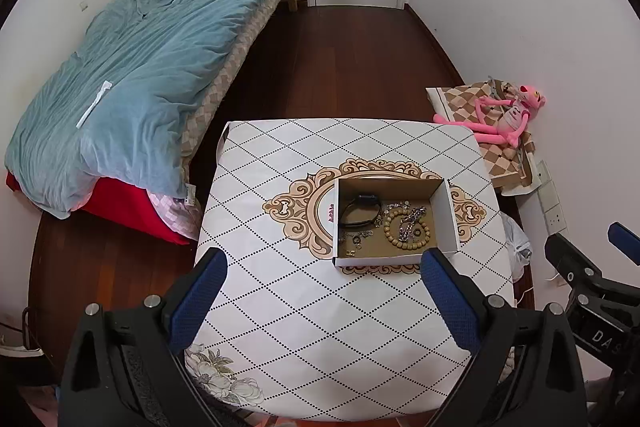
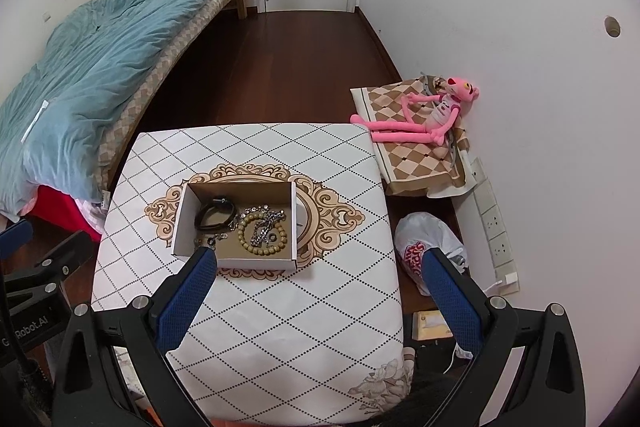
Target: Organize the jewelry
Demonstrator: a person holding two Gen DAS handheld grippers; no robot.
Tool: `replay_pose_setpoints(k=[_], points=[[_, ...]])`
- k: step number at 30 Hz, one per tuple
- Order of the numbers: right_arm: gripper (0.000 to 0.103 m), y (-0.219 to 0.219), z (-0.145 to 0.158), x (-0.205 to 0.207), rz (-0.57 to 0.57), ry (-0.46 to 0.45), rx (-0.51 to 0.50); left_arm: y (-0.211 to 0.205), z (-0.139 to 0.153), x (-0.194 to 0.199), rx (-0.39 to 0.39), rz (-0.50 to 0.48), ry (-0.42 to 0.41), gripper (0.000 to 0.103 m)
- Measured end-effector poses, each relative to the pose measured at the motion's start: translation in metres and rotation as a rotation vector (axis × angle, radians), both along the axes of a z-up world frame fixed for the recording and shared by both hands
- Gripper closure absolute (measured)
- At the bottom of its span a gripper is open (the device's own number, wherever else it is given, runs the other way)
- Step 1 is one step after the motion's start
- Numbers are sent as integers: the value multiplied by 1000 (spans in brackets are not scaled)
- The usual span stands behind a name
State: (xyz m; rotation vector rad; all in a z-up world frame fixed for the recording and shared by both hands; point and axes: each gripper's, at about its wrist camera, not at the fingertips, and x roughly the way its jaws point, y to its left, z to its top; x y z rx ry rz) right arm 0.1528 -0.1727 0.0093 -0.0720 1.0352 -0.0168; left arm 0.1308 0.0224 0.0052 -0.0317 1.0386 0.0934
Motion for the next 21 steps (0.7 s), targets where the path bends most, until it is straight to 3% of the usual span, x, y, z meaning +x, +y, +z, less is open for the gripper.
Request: replay_pose_setpoints(k=[21], points=[[0,1,-1,-4,7,6,11,1,5,-5,10,-1,-3,4]])
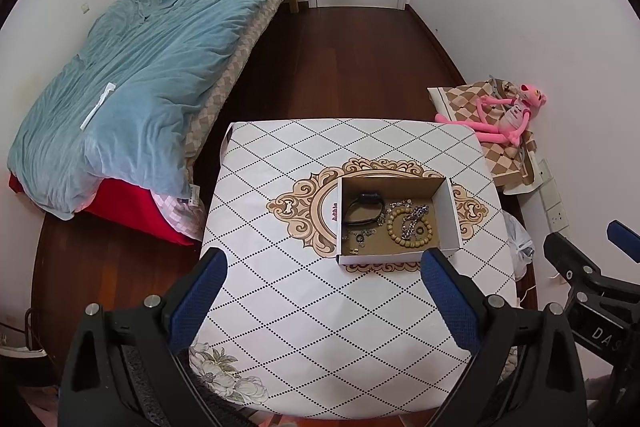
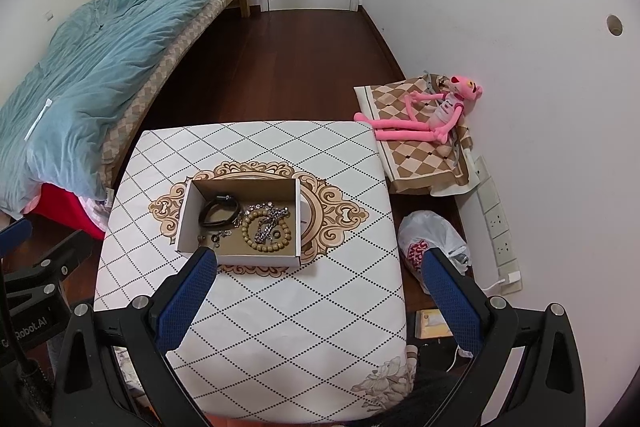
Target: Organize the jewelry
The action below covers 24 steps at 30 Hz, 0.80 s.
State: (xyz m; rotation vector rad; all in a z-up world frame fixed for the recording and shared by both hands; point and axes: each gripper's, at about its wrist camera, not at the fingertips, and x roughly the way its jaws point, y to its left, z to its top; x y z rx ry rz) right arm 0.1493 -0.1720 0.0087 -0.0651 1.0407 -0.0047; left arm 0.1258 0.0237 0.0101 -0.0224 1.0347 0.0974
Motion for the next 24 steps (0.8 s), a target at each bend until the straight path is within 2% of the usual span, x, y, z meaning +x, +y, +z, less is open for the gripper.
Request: replay_pose_setpoints(k=[24], points=[[0,-4,3,-1,2,-3,3,-3,2,-6,-2,-6,-2,4]])
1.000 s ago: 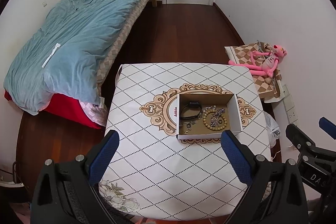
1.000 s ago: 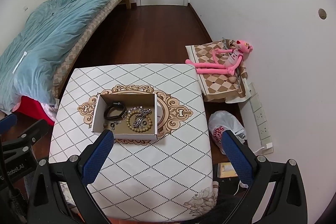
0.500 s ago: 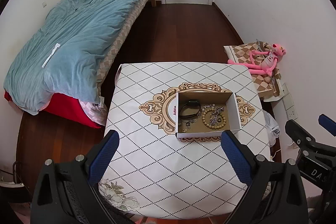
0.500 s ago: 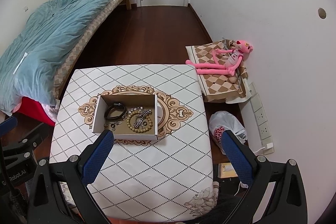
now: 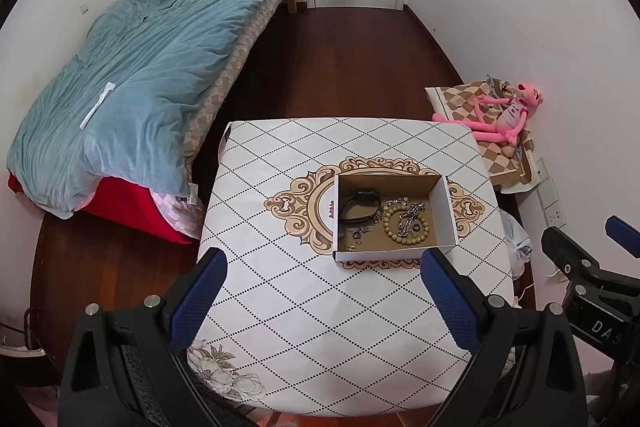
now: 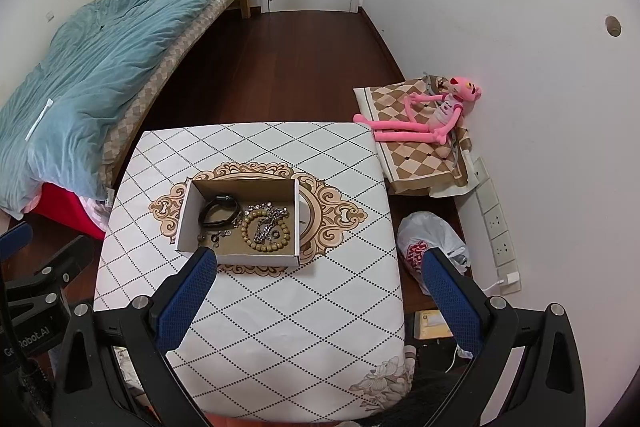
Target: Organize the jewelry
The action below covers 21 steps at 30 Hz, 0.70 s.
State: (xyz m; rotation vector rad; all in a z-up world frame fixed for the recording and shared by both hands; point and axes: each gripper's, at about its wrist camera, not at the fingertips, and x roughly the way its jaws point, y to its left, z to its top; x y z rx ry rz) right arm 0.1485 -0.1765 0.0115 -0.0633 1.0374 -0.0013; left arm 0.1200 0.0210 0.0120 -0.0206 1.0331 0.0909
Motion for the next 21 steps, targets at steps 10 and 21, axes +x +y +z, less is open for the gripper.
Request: replay_pose_setpoints(k=[10,21], points=[[0,2,1,-2,8,1,-2,0,0,-1,-1,1,1,4],[0,3,1,-3,10,-1,0,-3,4,-2,-3,0,-6,4]])
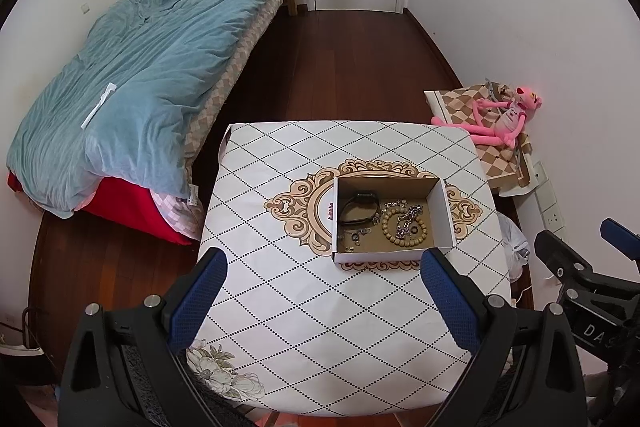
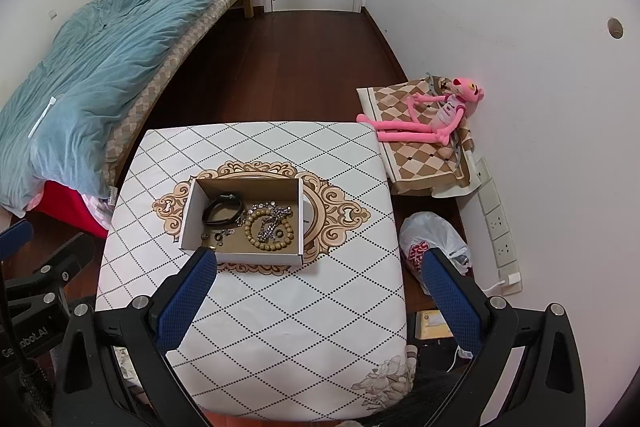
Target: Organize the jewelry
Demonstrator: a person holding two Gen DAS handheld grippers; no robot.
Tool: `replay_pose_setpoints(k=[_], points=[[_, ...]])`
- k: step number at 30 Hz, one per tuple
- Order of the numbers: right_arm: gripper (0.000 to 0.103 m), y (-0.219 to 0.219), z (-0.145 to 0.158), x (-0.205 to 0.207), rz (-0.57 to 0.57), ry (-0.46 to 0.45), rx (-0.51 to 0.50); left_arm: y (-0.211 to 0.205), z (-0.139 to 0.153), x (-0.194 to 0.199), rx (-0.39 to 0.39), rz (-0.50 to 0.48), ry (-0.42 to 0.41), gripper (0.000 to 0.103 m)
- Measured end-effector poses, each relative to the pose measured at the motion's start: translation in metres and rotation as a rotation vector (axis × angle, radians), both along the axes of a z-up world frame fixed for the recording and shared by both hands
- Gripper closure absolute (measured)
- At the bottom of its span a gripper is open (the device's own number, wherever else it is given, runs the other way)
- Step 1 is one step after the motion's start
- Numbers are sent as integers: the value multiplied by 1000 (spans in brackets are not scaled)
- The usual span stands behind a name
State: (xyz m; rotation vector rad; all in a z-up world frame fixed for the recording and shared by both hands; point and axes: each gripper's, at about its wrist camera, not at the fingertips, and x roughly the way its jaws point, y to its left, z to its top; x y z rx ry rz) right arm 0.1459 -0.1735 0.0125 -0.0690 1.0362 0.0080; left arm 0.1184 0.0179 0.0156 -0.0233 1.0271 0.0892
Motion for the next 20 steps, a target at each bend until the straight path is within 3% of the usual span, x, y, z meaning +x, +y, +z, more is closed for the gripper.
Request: replay_pose_setpoints(k=[20], points=[[0,1,4,-1,7,-6,-1,0,7,-2,4,7,-21,4]])
